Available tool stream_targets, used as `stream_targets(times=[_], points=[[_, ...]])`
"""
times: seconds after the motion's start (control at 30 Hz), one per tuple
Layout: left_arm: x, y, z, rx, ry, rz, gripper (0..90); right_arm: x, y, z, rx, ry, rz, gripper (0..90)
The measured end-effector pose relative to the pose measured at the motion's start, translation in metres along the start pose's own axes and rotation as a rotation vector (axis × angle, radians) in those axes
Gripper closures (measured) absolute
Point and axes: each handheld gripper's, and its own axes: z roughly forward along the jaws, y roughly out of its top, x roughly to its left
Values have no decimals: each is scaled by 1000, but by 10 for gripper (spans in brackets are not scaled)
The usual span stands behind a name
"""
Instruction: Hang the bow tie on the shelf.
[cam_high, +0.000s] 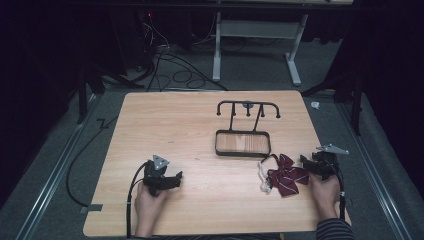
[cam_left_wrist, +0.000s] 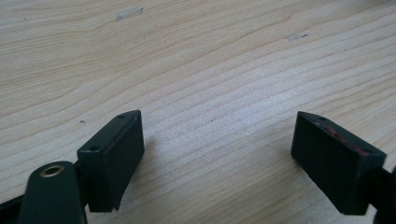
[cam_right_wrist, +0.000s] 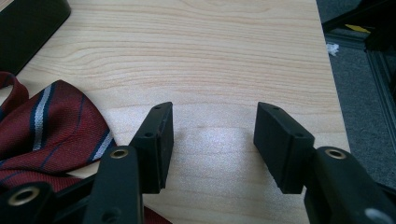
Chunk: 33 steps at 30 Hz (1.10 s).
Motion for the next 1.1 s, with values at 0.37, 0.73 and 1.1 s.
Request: stream_targets(times=[0.37,0.73,1.1], points=[[0,0,0,0,0,0,175,0,0,0,0,0,-1,475],[0,0,0,0,0,0,175,-2,0,0,-2,11,8,474],[0,0,0,0,0,0,175,-1,0,0,-2,25,1,448]])
